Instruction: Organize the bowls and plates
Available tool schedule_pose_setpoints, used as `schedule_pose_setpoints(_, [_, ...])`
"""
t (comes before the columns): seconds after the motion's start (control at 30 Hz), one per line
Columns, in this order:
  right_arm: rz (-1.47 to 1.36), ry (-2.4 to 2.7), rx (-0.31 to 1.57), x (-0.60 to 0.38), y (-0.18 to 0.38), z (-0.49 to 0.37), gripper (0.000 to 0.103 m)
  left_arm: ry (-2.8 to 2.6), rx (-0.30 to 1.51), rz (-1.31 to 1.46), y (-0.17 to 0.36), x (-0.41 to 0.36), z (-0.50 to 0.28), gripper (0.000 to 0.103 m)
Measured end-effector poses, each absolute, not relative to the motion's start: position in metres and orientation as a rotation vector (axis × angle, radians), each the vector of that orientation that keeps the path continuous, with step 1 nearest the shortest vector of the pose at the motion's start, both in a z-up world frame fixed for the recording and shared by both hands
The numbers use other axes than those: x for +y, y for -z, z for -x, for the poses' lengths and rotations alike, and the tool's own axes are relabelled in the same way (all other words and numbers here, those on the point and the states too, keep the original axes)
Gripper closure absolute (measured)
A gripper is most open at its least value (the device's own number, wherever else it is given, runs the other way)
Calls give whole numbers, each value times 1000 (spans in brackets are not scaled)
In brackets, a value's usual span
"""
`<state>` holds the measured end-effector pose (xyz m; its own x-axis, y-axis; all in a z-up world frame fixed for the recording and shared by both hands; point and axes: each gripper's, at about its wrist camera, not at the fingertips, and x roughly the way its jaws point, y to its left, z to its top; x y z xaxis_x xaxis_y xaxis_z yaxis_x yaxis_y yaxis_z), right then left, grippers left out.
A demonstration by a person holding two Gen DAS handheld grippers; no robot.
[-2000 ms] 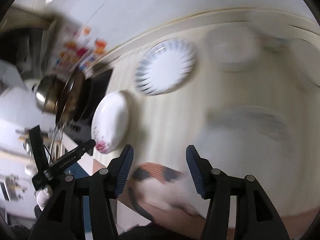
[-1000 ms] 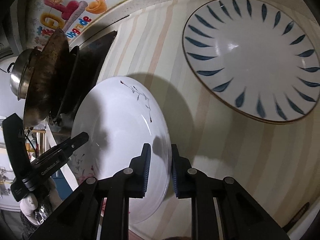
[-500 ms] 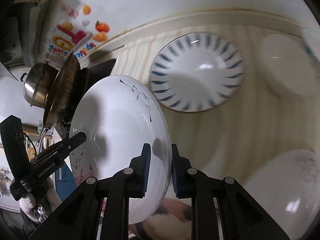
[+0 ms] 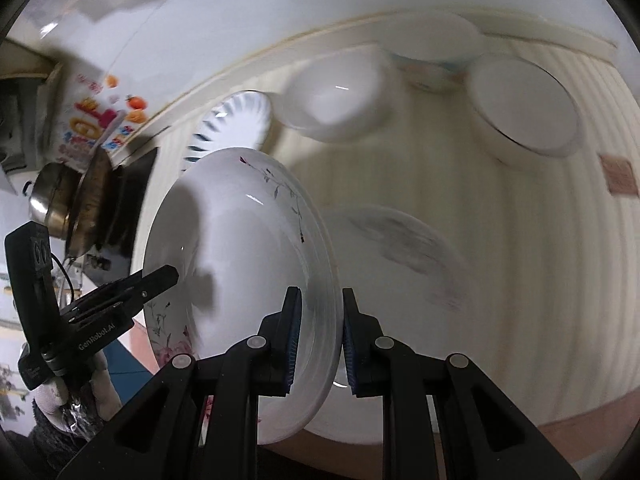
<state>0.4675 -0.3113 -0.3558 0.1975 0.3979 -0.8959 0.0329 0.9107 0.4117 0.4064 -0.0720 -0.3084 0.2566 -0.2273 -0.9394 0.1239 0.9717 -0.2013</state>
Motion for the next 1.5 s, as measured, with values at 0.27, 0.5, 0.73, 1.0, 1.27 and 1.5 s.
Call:
schedule_pose_setpoints(0.27, [-414,-251,1401,-354,395,-450,82,214,1347,-16,331,-114,-407,71])
schedule_pose_setpoints(0.5, [-419,-267,1431,-359,416,-449,82,177,1381,-85,339,-132,-401,71])
schedule_pose_setpoints(0.73, [-410,-269,1451,-355,425,-456,82,158,1408,-126,351,-143,-398,71])
schedule_pose_setpoints(1.0, [-404,-269,1460,-353,427,-459,82,141,1426,-151,361,-152,-396,71])
schedule_pose_setpoints(1.27, [-408,-277,1505,-353,424,-463,80,130,1422,-165,364,-151,-395,71])
schedule_pose_setpoints(1.5, [-430,-263,1528,-367,415,-465,79,99,1413,-18,340,-111,-399,68])
